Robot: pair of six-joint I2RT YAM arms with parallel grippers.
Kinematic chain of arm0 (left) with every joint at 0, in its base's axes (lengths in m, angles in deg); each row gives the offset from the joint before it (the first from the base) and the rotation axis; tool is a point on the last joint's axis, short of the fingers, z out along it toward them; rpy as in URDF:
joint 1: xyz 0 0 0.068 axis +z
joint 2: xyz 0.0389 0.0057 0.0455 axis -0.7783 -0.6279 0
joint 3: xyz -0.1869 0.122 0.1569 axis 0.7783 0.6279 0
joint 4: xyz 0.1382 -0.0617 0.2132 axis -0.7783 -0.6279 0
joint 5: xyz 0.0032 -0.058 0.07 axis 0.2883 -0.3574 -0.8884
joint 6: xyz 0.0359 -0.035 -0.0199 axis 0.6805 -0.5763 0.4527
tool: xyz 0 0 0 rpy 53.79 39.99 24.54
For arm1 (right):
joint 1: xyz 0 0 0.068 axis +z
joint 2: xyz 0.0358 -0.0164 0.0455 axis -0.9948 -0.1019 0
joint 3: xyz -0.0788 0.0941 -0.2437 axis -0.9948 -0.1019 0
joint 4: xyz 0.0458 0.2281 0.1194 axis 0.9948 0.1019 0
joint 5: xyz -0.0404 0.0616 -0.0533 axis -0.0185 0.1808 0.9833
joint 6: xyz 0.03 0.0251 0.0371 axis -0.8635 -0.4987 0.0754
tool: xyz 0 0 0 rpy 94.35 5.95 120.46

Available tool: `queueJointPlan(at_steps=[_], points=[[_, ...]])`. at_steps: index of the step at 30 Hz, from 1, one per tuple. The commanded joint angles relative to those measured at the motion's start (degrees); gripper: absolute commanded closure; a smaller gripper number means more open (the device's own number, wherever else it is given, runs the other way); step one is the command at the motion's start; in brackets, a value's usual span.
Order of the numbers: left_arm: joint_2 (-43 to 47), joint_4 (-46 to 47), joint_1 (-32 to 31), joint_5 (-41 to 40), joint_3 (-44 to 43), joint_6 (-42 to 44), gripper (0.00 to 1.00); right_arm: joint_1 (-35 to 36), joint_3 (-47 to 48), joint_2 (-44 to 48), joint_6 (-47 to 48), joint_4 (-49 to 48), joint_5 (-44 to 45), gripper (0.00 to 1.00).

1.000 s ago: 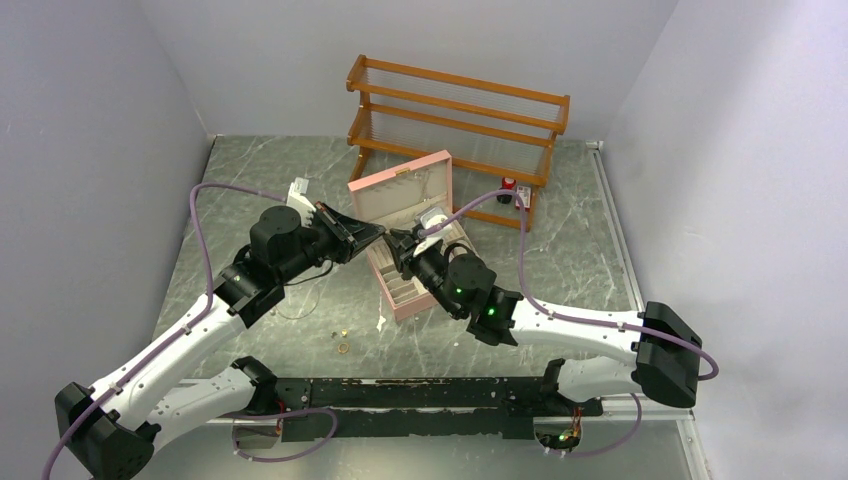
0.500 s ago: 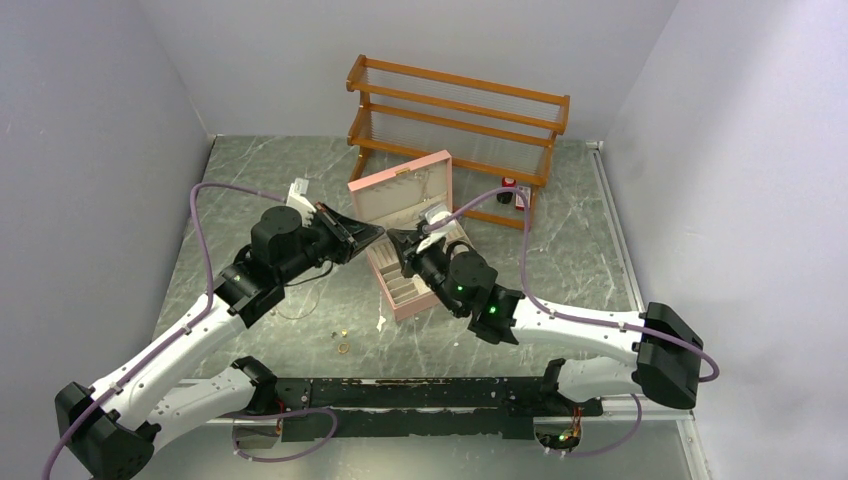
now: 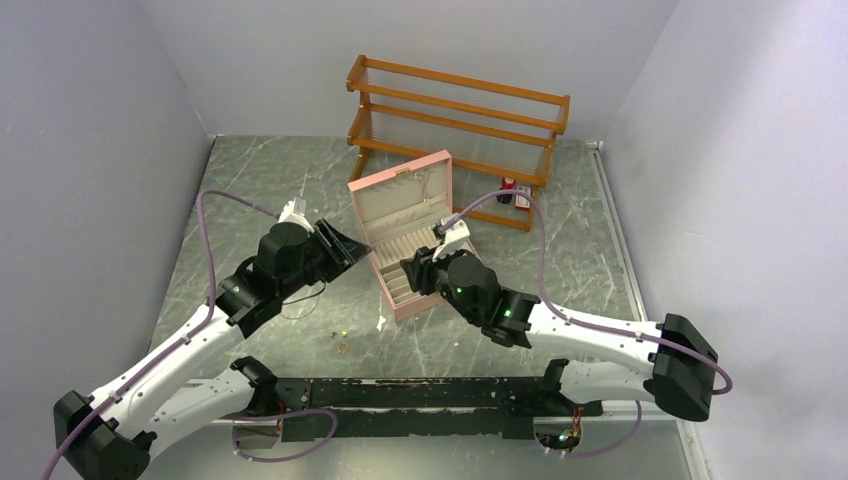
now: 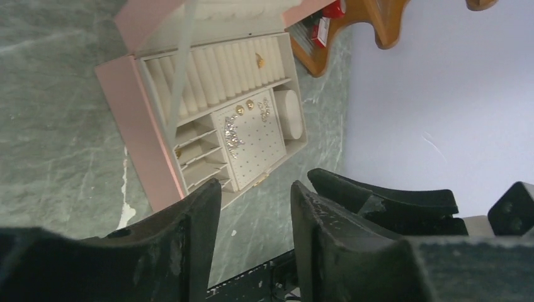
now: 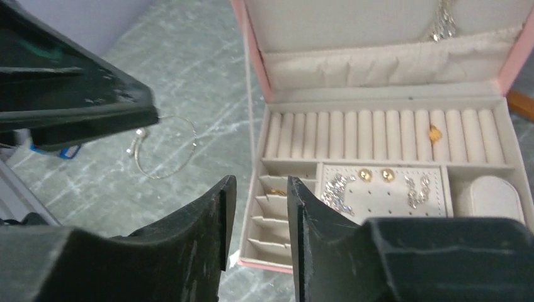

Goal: Organize the mixed jewelry

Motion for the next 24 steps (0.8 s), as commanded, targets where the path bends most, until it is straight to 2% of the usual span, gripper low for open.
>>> queueJointPlan(at_steps=[1, 5, 9, 14, 19, 24], points=[[1.57, -2.54, -0.29, -3.09, 1.49, 7.03, 0.42, -2.09, 0.56, 1.88, -8.72, 10.95, -2.01, 0.56], [1.6, -2.23, -0.29, -2.19, 3.13, 9.55, 0.31, -4.98, 2.54, 2.06, -13.12, 18.0, -5.3, 0.48], [1.54, -1.82, -0.28, -0.89, 4.71, 11.83, 0.25, -6.43, 4.2, 0.98, -16.05, 23.43, -7.46, 0.44], [2.43, -5.55, -0.25, -2.77, 6.43, 12.91, 0.25, -7.17, 4.25, 0.0, -18.76, 26.22, -7.17, 0.43], [3.19, -7.23, -0.29, -2.08, 8.47, 12.71, 0.33, -9.18, 2.91, -0.24, -19.35, 25.91, -9.35, 0.43], [0.87, -5.74, -0.28, 1.2, 8.04, 14.37, 0.29, -13.22, 2.39, -0.39, -18.72, 24.89, -12.75, 0.44]])
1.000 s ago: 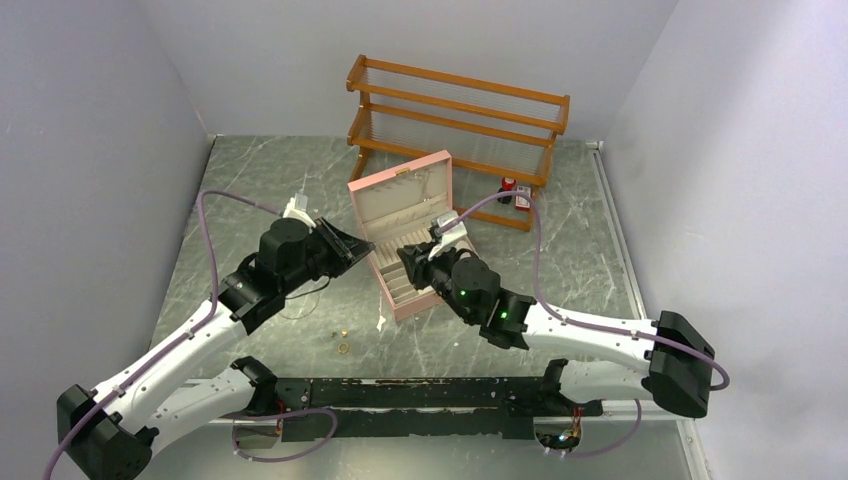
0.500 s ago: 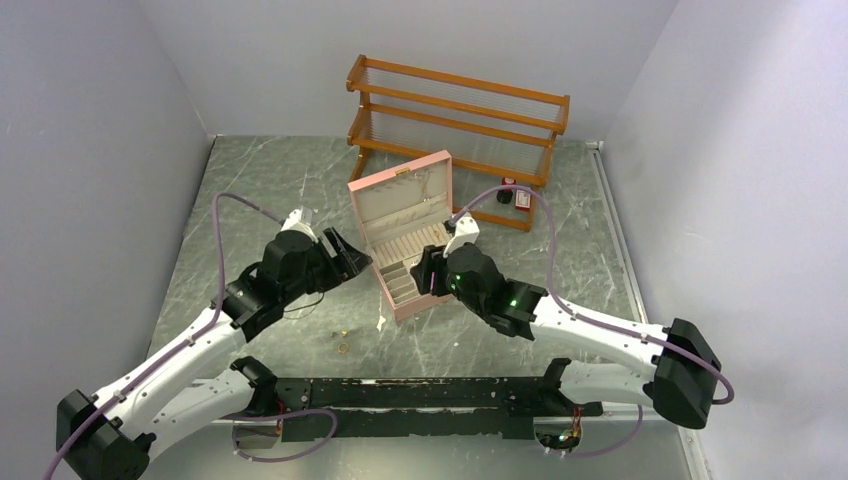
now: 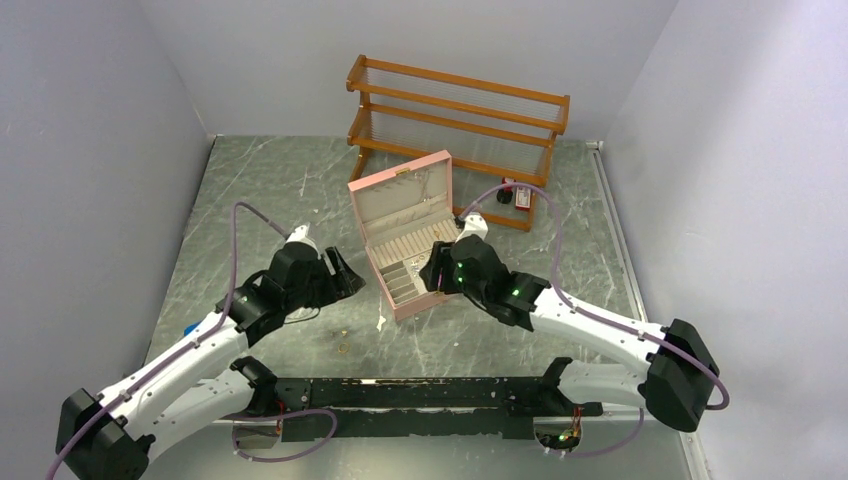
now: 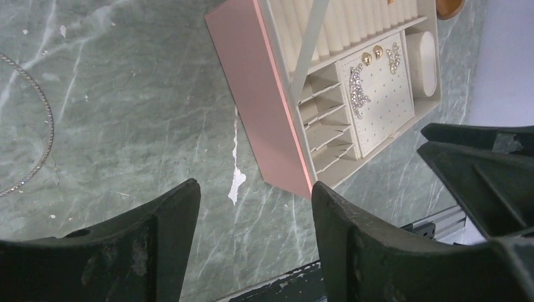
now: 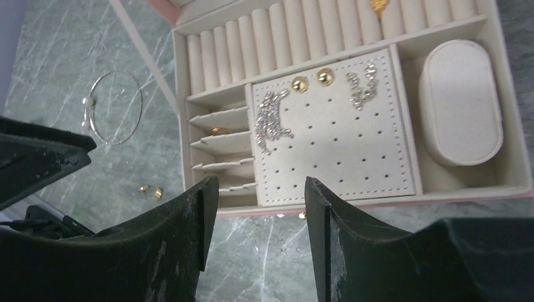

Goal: Organize the mixed jewelry

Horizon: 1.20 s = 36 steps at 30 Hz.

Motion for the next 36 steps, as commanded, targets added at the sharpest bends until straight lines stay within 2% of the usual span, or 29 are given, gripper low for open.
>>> queueJointPlan(at_steps=[1, 6, 14, 16, 23, 36], points=[[-2.7, 1.07, -0.27, 3.11, -1.0, 3.09, 0.29, -4.35, -0.85, -0.08, -0.41, -0.77, -4.41, 0.44], [-7.82, 5.17, -0.25, 3.2, -2.25, 4.95, 0.3, -8.41, -2.51, 2.8, 2.34, -3.05, -6.72, 0.44], [-13.3, 19.76, -0.29, 7.42, -0.49, 10.98, 0.32, -16.46, -1.66, 6.89, 7.23, -0.38, -8.5, 0.38], [-14.8, 20.06, -0.29, 7.64, -1.06, 12.62, 0.32, -19.46, -0.12, 6.2, 6.58, 2.0, -9.45, 0.33], [-20.1, 18.19, -0.21, 8.23, -3.37, 13.85, 0.36, -24.92, 2.62, 3.35, 4.63, 5.19, -13.22, 0.32], [-22.73, 17.6, 1.79, 9.88, -4.05, 14.19, 0.57, -30.04, 5.57, -5.6, 5.3, 4.6, -22.89, 0.34]])
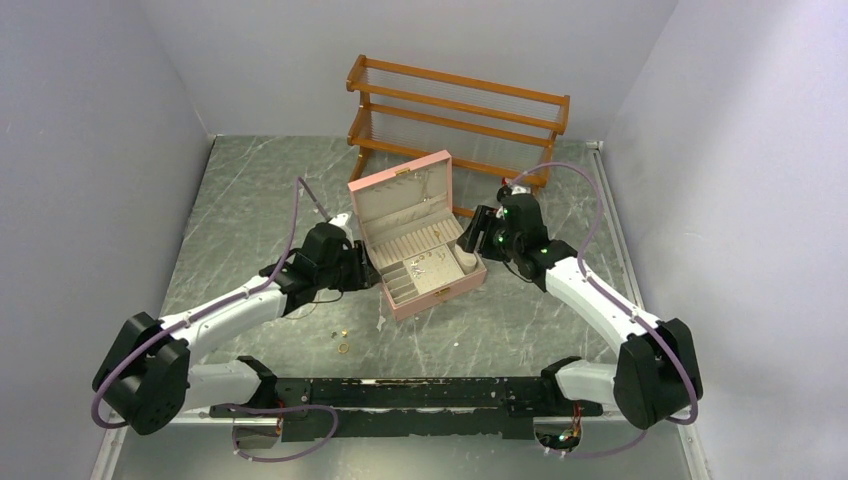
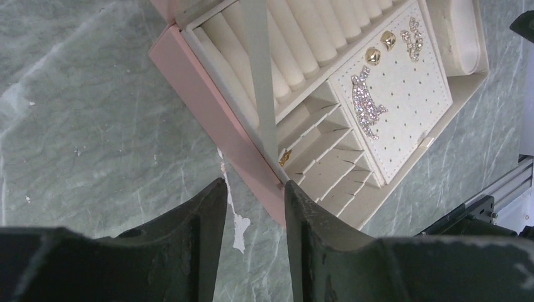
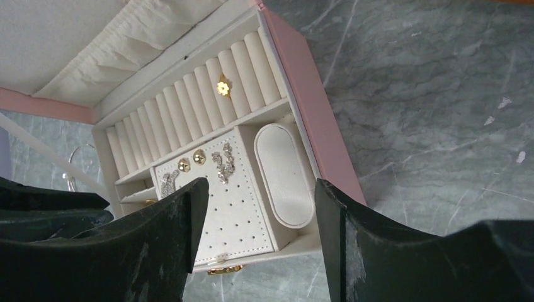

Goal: Organize the mixed jewelry

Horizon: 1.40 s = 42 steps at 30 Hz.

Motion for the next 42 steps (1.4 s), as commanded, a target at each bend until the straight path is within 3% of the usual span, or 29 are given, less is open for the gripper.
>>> queueJointPlan(at_steps=[1, 18, 32, 37, 42], points=[[-0.53, 1.08, 0.72, 1.17, -0.66, 0.45, 0.58, -1.3, 1.14, -1.43, 0.9, 0.75, -4.12, 0.34], [0.46, -3.83, 2.94, 0.53, 0.6, 4.17, 0.69, -2.37, -2.36, -0.85, 1.34, 4.52, -7.31, 0.36], [-0.53, -6.76, 5.93, -1.85, -1.13, 4.78, 0.69, -2.39, -8.77, 2.97, 1.77, 0.02, -20.05, 0.37], [-0.67, -13.87, 7.29, -6.46, -2.67, 3.3, 0.68, -2.35, -9.27, 5.53, 3.35, 1.5, -17.31, 0.37], [1.0, -24.82, 7.87, -9.65, -4.68, 0.65, 0.57, -2.34, -5.55, 7.61, 2.42, 5.5, -5.55, 0.35]])
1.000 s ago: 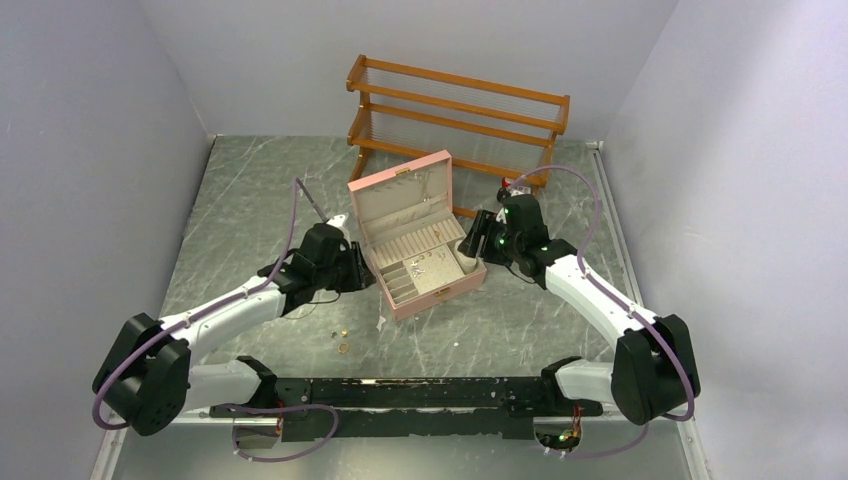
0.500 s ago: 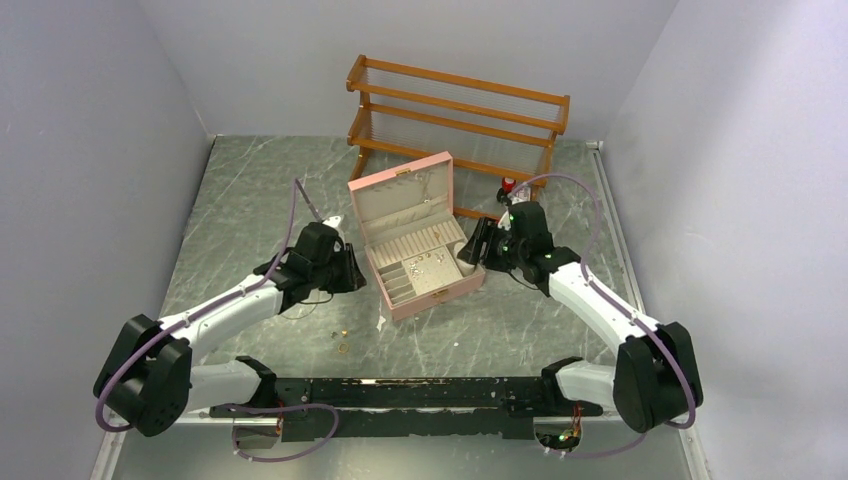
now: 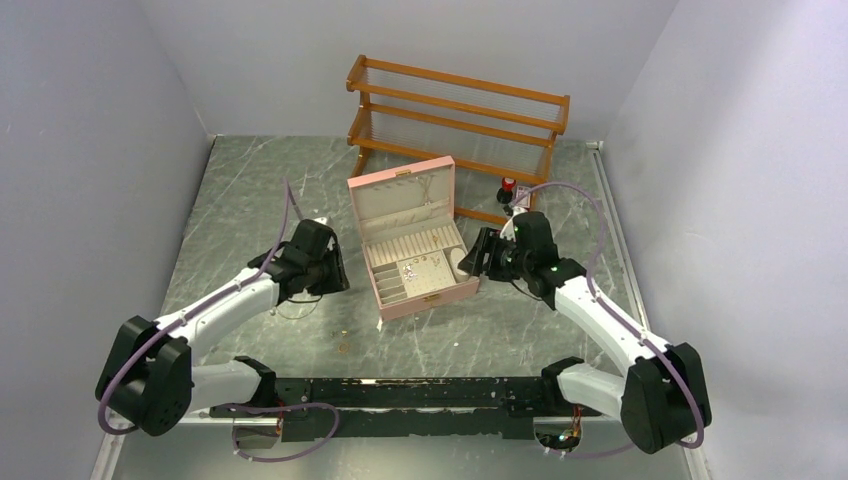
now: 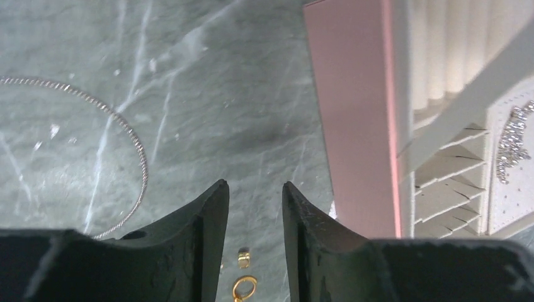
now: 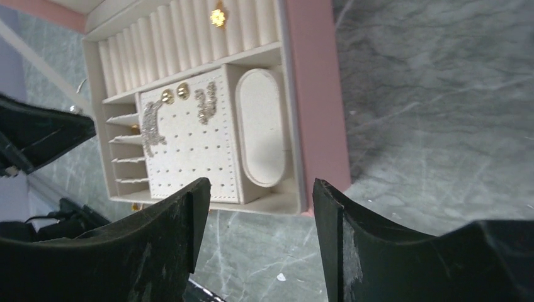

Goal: Organize the mixed jewelry

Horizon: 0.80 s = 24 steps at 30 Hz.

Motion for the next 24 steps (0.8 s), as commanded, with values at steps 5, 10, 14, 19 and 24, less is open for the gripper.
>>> queueJointPlan(at_steps=[5, 10, 14, 19, 24], points=[[2.43, -19.03, 0.59, -2.7, -3.04, -3.77, 0.44, 0.08, 8.43, 0.97, 1.18, 6.86, 12.57, 0.33], [5.7, -18.13, -0.46, 2.53, -0.16, -4.72, 0.45, 0.18, 11.56, -0.08, 2.49, 7.39, 11.91, 0.33], [6.76, -18.04, -1.96, 5.37, 2.36, -7.46, 0.56, 0.17, 11.15, 1.03, 2.25, 7.24, 10.72, 0.36], [4.75, -26.98, -5.33, 3.91, 2.08, -12.07, 0.57, 0.31, 9.65, 3.35, 1.48, 7.19, 9.61, 0.37], [6.93, -23.63, -8.04, 5.82, 5.96, -15.36, 0.59, 0.25, 9.55, 4.48, 2.14, 8.24, 9.47, 0.38]])
